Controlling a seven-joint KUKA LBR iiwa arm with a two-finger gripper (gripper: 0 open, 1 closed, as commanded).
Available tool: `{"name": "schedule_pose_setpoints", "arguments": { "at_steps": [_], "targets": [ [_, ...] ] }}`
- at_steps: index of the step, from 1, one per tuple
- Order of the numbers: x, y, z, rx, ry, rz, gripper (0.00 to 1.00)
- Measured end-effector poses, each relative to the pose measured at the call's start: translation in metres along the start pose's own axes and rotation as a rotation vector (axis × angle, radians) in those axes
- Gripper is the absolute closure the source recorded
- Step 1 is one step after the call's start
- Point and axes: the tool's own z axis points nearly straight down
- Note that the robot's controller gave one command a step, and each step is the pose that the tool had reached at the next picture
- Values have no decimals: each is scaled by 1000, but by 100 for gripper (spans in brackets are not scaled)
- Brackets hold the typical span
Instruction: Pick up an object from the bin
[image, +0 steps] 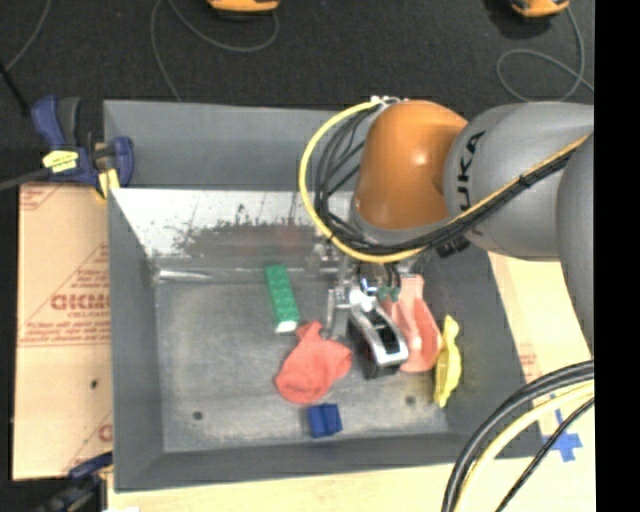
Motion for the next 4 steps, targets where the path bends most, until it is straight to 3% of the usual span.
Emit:
{"name": "schedule_pose_setpoints", "arguments": {
  "at_steps": [2, 3, 4],
  "targets": [
    [1, 0, 9, 2, -13, -60, 0],
    [12, -11, 59, 2, -12, -349, 0],
    [25, -6, 83, 4, -12, -470, 0]
  ]
}}
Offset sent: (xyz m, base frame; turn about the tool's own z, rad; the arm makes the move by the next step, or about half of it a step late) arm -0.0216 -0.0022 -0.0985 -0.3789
